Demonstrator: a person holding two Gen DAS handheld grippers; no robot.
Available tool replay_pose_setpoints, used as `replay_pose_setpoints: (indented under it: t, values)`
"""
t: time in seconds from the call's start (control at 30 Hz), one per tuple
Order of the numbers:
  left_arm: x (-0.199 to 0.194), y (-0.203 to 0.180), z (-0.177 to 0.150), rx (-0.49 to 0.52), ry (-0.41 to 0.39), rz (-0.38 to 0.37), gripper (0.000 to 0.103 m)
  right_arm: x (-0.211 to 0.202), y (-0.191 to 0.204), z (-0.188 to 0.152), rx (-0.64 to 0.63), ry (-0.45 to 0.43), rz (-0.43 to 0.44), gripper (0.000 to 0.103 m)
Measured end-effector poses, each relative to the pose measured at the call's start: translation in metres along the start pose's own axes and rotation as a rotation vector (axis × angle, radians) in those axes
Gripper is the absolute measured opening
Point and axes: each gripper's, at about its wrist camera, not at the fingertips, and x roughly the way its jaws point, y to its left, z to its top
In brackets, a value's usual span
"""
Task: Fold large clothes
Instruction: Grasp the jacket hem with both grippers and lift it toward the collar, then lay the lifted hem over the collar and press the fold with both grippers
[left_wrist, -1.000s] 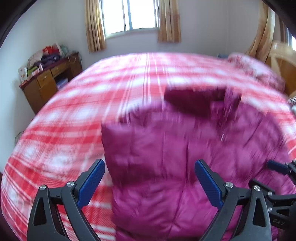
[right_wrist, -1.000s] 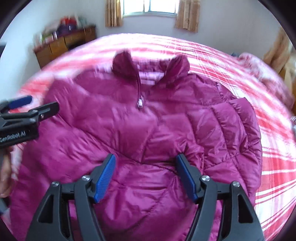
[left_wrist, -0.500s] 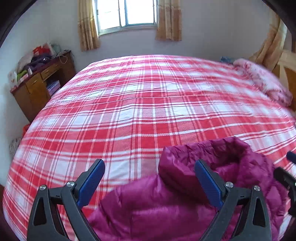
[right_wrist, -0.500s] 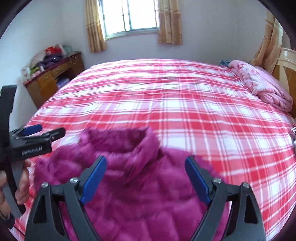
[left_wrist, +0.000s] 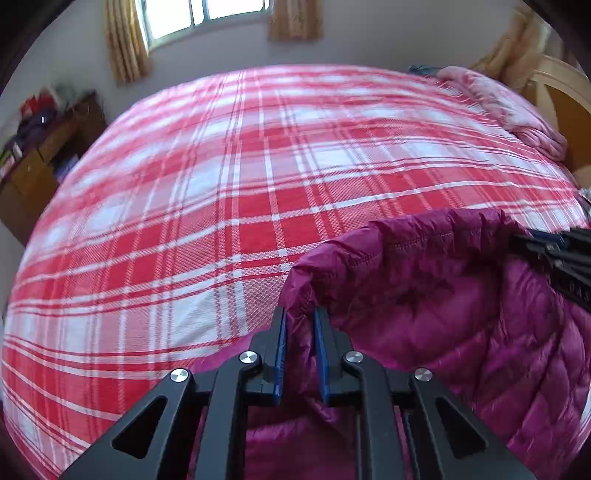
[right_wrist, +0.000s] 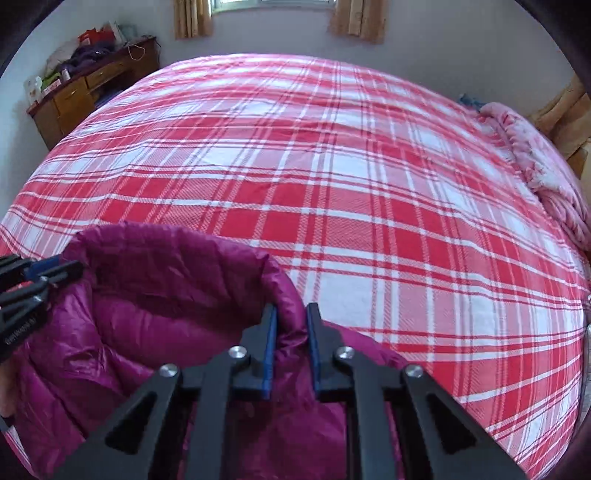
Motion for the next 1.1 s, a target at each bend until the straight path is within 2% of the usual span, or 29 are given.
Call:
replay_pose_setpoints:
  t: [0.1, 0.2, 0.27, 0.37, 0.47, 0.53, 0.57, 0.6, 0.63, 0.67, 0.73, 0.8, 0.87, 0.93, 0.97, 1.03, 1.07, 1.1]
  values:
    - [-0.015, -0.004, -0.017, 0.039, -0.027, -0.008, 0.012, -0.010, -0.003, -0.018, -0.053, -0.045, -0.023, 0.016]
    - [-0.020, -0.005, -0.033, 0.058, -0.028, 0.000, 0.012, -0.003, -0.005, -0.034, -0.069, -0.044, -0.042, 0.015]
    - [-0.029, 0.002, -0.034, 0.008, -0.053, -0.001, 0.012, 0.005, -0.007, -0.041, -0.064, -0.035, -0.037, 0.015]
    - [-0.047, 0.019, -0.026, -0.121, -0.077, -0.073, 0.018, 0.007, -0.007, -0.046, -0.064, -0.050, -0.042, 0.015]
    - [-0.069, 0.026, -0.015, -0.173, -0.162, -0.069, 0.035, 0.009, -0.002, -0.051, -0.089, -0.055, -0.062, 0.015]
    - [-0.082, 0.028, -0.007, -0.201, -0.223, -0.065, 0.066, 0.011, -0.002, -0.056, -0.095, -0.057, -0.066, 0.015]
    - [-0.089, 0.028, -0.002, -0.230, -0.266, -0.062, 0.075, 0.011, -0.002, -0.058, -0.093, -0.059, -0.064, 0.015]
    - [-0.090, 0.027, 0.001, -0.240, -0.287, -0.066, 0.090, 0.011, -0.002, -0.059, -0.090, -0.061, -0.061, 0.015]
    - [-0.088, 0.020, 0.007, -0.230, -0.301, -0.062, 0.093, 0.011, -0.003, -0.060, -0.089, -0.064, -0.058, 0.015]
    - [-0.082, 0.012, 0.011, -0.208, -0.292, -0.040, 0.093, 0.011, -0.004, -0.061, -0.085, -0.065, -0.053, 0.015]
    - [-0.053, -0.007, 0.019, -0.161, -0.227, 0.068, 0.093, 0.009, -0.006, -0.061, -0.069, -0.065, -0.038, 0.015]
    - [-0.019, -0.022, 0.015, -0.098, -0.147, 0.177, 0.093, 0.006, -0.008, -0.062, -0.049, -0.064, -0.017, 0.016]
    - [0.008, -0.029, 0.002, -0.061, -0.081, 0.236, 0.093, 0.000, -0.012, -0.063, -0.030, -0.063, 0.008, 0.018]
    - [0.019, -0.028, -0.014, -0.074, -0.057, 0.198, 0.093, -0.014, -0.018, -0.065, -0.003, -0.079, 0.036, 0.022]
    - [0.019, -0.028, -0.018, -0.076, -0.059, 0.192, 0.093, -0.022, -0.020, -0.065, 0.012, -0.092, 0.032, 0.028]
    - [0.017, -0.029, -0.023, -0.066, -0.077, 0.195, 0.093, -0.043, -0.025, -0.063, 0.054, -0.163, 0.042, 0.045]
    - [0.016, -0.031, -0.024, -0.065, -0.080, 0.191, 0.093, -0.052, -0.026, -0.061, 0.075, -0.198, 0.046, 0.059]
    - [0.015, -0.031, -0.024, -0.064, -0.082, 0.184, 0.093, -0.061, -0.026, -0.057, 0.105, -0.238, 0.055, 0.066]
